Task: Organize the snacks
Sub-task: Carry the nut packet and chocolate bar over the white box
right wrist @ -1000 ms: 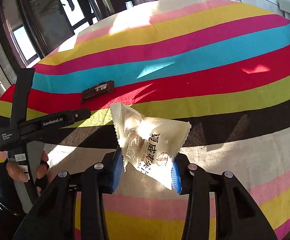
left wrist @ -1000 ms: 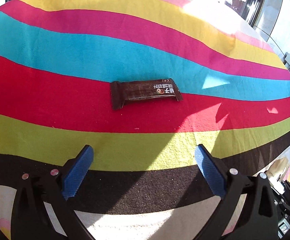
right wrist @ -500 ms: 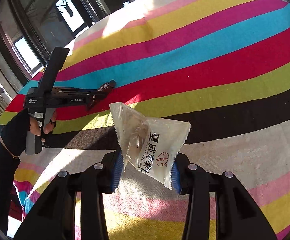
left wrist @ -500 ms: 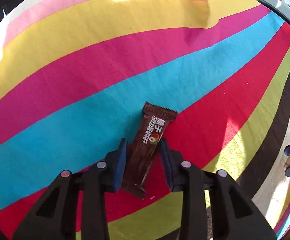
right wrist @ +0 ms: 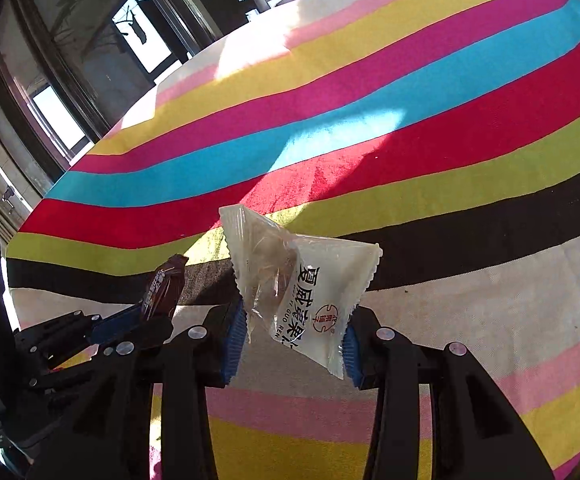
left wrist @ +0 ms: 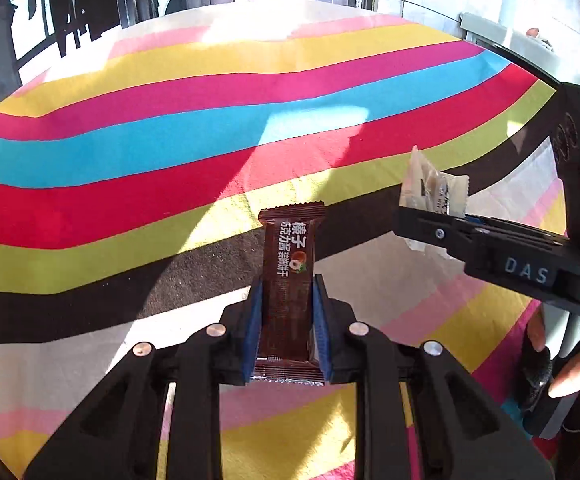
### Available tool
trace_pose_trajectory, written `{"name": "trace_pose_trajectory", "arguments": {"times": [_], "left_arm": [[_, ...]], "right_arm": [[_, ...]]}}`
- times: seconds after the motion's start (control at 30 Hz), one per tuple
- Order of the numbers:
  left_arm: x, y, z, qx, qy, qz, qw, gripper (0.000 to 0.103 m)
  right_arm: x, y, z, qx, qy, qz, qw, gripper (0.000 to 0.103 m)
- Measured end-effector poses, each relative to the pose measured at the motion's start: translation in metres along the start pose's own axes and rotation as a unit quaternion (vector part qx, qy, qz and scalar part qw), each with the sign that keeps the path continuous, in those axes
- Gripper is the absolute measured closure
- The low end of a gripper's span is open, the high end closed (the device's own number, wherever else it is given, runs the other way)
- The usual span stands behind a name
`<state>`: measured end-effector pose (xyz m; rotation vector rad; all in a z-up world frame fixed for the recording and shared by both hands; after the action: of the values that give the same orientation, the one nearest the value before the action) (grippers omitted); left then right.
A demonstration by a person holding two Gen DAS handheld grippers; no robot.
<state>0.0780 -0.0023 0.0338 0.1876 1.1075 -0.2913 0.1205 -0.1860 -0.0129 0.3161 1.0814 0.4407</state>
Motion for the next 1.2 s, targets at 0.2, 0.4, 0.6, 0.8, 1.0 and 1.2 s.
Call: {"name": "trace_pose_trajectory", "arguments": {"times": [0.2, 0.4, 0.6, 0.8, 1.0, 1.2], "left_arm": [[-0.029, -0.035, -0.053, 0.017, -0.025, -0.004, 0.9995, 0.079], [-0.040, -0.083, -0.106, 0.016, -0.040, -0.040, 0.9982, 0.079], [-0.053, -0.122, -0.147, 0.038, -0.053, -0.053, 0.9964, 0.079], [-0.063, -0.163, -0.167, 0.070, -0.062, -0.064, 0.9936, 0.079], [-0.064, -0.212, -0.188, 0.118, -0.050, -0.088, 0.9878, 0.079], [-0.066, -0.266, -0.207, 0.182, -0.032, -0.110, 0.9766, 0.079]], "right_arm": [[-0.033, 0.019, -0.045, -0.016, -0.002, -0.035, 0.999, 0.063], [-0.088, 0.026, -0.142, -0.040, -0.016, -0.094, 0.995, 0.063], [-0.132, 0.016, -0.215, -0.042, -0.019, -0.129, 0.991, 0.063], [-0.162, 0.001, -0.264, -0.039, -0.018, -0.147, 0.988, 0.063], [-0.190, -0.014, -0.305, -0.021, -0.028, -0.165, 0.986, 0.063], [-0.215, -0.037, -0.348, 0.017, -0.029, -0.187, 0.982, 0.063]]}}
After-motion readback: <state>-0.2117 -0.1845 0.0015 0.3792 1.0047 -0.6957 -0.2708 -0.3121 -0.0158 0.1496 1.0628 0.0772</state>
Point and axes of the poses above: each gripper's, at about its wrist camera, not at the fingertips, and x roughly the way its jaws point, y to its left, z to its top, the point moved 3 cm from there along x, roughly the way its jaws point, and after that the axes turned 15 degrees about y, right-handed, at the moved point
